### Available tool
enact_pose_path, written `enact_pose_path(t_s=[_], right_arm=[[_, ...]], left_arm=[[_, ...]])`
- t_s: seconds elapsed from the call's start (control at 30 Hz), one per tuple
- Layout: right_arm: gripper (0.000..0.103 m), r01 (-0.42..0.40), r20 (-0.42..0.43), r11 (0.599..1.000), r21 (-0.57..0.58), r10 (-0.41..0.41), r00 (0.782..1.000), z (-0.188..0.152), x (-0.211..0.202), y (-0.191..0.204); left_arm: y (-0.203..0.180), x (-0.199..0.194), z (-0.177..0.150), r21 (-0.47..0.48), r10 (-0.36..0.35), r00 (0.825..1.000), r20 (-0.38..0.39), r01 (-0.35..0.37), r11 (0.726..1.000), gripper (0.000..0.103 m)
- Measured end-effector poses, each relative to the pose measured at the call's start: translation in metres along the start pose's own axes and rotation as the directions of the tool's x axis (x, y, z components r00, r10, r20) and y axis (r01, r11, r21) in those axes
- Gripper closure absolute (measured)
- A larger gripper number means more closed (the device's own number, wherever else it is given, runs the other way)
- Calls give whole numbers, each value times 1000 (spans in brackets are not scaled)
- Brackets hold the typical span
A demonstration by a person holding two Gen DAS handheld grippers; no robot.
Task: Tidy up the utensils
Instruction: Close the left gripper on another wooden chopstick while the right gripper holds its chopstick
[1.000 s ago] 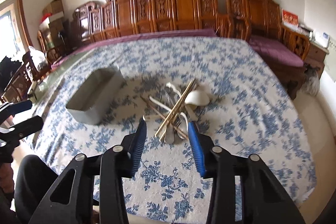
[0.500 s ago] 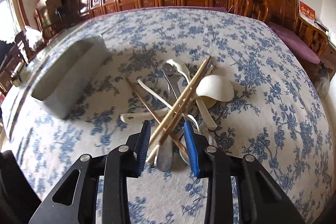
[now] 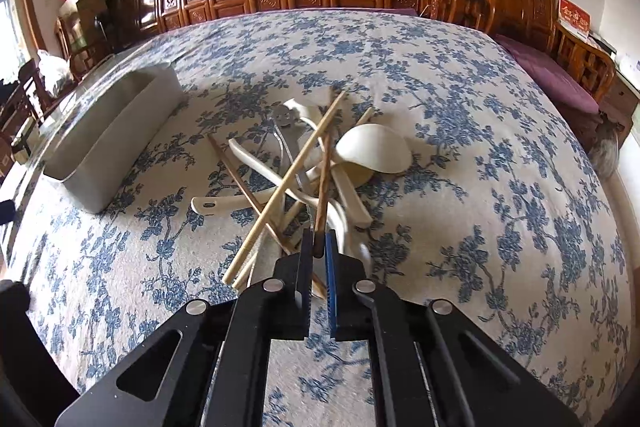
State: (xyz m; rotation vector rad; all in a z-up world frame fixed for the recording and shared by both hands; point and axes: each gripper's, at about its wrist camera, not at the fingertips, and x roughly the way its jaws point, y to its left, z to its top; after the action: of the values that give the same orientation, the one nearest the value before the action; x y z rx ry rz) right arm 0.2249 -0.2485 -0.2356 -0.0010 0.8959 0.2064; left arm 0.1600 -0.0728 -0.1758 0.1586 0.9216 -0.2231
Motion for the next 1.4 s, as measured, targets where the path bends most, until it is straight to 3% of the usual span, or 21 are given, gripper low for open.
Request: enact_pose_path(t_s=[0.33,0.53,0.87,1.03,1.17,1.4], right_arm=[[97,-35,86,996,80,28,996,0,-27,-31],[97,-53,130,992,113,38,991,1,-37,-44],[97,-45,149,990,135,24,989,1,-39,-54],[97,-48,148,990,136,27,989,1,-38,-53],[97,-50,146,989,137,29,989,0,-38,-53],[97,-52,144,989,139,32,989,0,-36,-53]], left_arm=[[-34,35,19,72,-35,999,-30,37,997,7],[-42,51,34,58,-69,997,-40,71,996,11],[-60,77,43,25,-187,979,-77,189,982,45],[-72,85,42,25,-219,972,-87,221,975,57],[-78,94,45,28,-216,972,-97,220,975,73],[-83,103,52,38,-200,974,-110,205,978,92]])
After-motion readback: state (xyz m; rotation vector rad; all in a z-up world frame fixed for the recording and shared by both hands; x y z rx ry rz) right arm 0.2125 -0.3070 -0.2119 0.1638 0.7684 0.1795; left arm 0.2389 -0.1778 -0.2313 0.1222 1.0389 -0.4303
